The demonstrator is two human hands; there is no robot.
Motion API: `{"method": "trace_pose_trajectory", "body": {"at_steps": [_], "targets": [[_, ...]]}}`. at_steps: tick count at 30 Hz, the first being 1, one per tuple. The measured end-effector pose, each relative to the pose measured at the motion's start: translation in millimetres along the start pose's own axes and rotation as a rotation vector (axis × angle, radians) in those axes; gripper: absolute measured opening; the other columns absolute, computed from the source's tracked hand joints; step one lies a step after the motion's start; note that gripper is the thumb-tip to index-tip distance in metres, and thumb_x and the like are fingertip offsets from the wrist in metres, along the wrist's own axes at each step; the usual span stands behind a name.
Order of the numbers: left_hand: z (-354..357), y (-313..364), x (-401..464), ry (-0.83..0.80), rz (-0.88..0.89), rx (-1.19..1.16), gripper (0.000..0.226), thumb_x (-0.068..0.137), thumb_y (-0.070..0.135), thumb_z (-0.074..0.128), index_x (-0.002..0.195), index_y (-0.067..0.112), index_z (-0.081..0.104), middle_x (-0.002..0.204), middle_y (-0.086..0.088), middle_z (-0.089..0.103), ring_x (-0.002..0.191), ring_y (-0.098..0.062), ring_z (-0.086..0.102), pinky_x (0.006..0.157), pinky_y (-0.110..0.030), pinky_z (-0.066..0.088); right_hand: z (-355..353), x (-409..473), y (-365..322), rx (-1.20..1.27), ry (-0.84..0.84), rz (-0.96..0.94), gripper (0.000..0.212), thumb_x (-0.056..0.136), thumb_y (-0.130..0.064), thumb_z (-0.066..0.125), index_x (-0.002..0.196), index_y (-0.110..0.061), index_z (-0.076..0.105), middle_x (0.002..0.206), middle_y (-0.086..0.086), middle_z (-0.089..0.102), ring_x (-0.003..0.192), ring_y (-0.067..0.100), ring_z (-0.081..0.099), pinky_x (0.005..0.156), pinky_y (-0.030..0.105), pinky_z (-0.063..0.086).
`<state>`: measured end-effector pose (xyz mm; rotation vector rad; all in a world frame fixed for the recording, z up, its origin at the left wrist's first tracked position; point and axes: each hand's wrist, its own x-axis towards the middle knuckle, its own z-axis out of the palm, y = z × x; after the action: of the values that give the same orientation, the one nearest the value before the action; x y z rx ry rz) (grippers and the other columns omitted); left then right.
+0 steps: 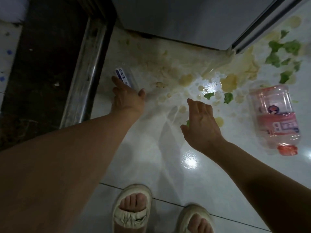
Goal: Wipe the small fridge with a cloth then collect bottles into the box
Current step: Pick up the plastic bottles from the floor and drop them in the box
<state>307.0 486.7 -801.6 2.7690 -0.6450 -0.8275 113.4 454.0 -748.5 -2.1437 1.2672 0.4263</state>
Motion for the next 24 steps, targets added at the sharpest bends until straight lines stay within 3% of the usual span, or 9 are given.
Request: {"method": "trace_pose_trajectory", "body": {"at_steps": [5,16,20,24], "targets": [[8,5,-7,0.001,-0.013,0.013,0.089,0.088,0.033,0.057,0.148,0.003,-0.003,0.139,-0.025,0.031,0.118,-0.041,0.047,0.094,-0.047,0.042,0,-7,17,0.089,0.050,0.047,0.073,0.088,-0.015,0.059,0.148,-0.008,0.016,0.147,0.015,0.029,0.132,0.031,0.028,0.105,0.036,0.033],[38,67,-131,-0.162,0.391,0.122,0.081,0.081,0.034,0.063,0.144,0.015,0.016,0.130,-0.015,0.046,0.110,-0.038,0.053,0.078,-0.044,0.044,-34,-70,140,0.074,0.311,0.450,0.069,0.085,-0.014,0.059,0.144,-0.003,0.023,0.143,0.018,0.031,0.130,0.033,0.030,0.108,0.038,0.027],[59,98,-151,-0.221,0.478,0.148,0.079,0.081,0.035,0.062,0.143,0.015,0.017,0.130,-0.013,0.046,0.112,-0.034,0.051,0.077,-0.041,0.042,-39,-66,185,0.116,0.365,0.556,0.079,0.086,-0.026,0.063,0.147,-0.004,0.017,0.146,0.020,0.025,0.133,0.036,0.024,0.111,0.041,0.022],[75,118,-148,-0.239,0.571,0.161,0.075,0.081,0.037,0.063,0.141,0.016,0.023,0.129,-0.011,0.048,0.112,-0.032,0.052,0.078,-0.039,0.041,-35,-43,210,0.151,0.335,0.582,0.089,0.082,-0.038,0.069,0.147,-0.009,0.015,0.138,0.020,0.035,0.125,0.038,0.036,0.101,0.047,0.034]]}}
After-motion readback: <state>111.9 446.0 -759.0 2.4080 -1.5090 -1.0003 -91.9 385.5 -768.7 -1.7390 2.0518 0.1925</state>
